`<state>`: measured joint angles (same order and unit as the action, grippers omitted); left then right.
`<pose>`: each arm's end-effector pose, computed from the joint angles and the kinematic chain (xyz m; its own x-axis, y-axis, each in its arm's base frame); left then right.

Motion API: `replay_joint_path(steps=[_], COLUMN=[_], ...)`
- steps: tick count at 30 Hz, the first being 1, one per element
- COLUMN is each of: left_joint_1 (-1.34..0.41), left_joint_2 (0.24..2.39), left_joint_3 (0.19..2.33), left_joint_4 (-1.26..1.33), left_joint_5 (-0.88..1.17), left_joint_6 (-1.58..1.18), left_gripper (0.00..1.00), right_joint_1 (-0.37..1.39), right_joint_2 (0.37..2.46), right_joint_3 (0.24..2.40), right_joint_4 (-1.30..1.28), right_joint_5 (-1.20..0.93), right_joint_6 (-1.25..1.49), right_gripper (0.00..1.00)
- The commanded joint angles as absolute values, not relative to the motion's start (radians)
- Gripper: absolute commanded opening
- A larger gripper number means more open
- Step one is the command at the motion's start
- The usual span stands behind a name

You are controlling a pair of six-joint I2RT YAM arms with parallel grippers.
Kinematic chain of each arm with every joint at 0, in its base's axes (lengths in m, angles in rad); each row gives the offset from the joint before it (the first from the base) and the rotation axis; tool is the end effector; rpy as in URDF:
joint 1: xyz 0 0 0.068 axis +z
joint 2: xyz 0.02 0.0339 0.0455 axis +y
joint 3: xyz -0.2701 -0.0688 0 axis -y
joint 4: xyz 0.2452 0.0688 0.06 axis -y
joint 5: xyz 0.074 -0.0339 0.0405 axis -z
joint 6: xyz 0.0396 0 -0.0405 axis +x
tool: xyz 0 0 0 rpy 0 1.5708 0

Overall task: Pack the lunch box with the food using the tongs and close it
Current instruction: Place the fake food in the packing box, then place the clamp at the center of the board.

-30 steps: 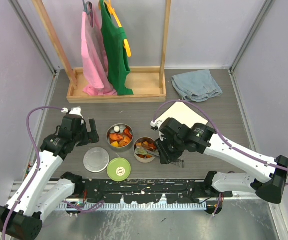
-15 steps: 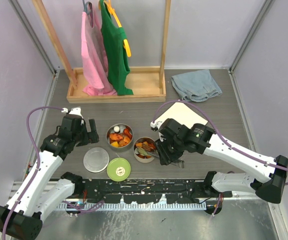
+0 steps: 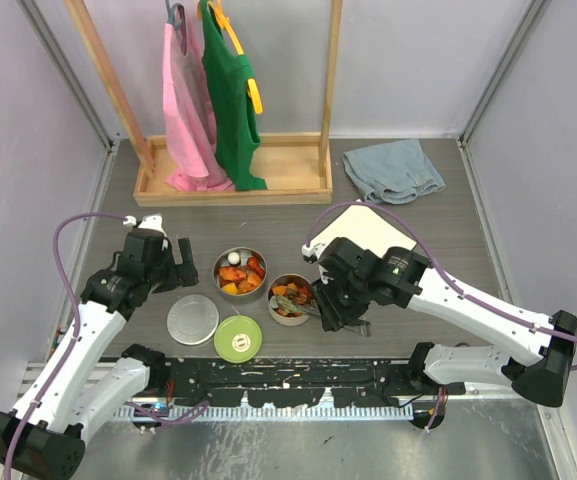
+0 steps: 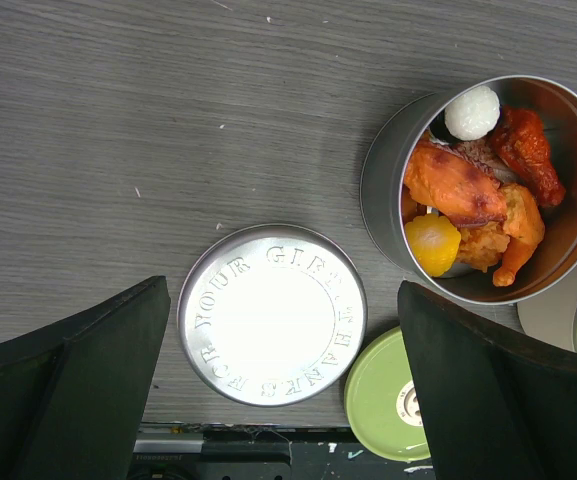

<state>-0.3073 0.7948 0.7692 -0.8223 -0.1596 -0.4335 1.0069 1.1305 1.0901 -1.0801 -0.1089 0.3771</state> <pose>0.1471 -0.0401 0.2752 -0.7320 -0.2028 -0.6504 -0.1202 0.9781 -0.1697 0.1041 0.1727 0.3058 -0.7661 -0.5265 -0.3686 -0.6275 0.7370 0.2512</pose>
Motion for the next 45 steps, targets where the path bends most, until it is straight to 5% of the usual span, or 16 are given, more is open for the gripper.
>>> replay_joint_path(steps=[1, 25, 36, 45], left_joint_1=[-0.304, -0.304, -0.304, -0.304], left_joint_2=[0.796, 0.792, 0.787, 0.793], left_joint_3=[0.789, 0.79, 0.789, 0.79], left_joint_4=[-0.804, -0.804, -0.805, -0.804], left_joint_5=[-0.156, -0.154, -0.156, -0.152], left_joint_6=[-0.434, -0.433, -0.434, -0.434], left_gripper=[0.98, 0.98, 0.98, 0.98], right_joint_1=[1.014, 0.98, 0.618, 0.502], right_joint_2=[1.107, 0.987, 0.89, 0.768], right_joint_3=[1.141, 1.166, 1.005, 0.836], right_joint_4=[-1.043, -1.001, -0.92, -0.84], right_joint_5=[-0.1, 0.534, 0.418, 0.533], right_joint_6=[0.376, 0.562, 0.549, 0.649], right_gripper=[0.44, 0.45, 0.44, 0.47])
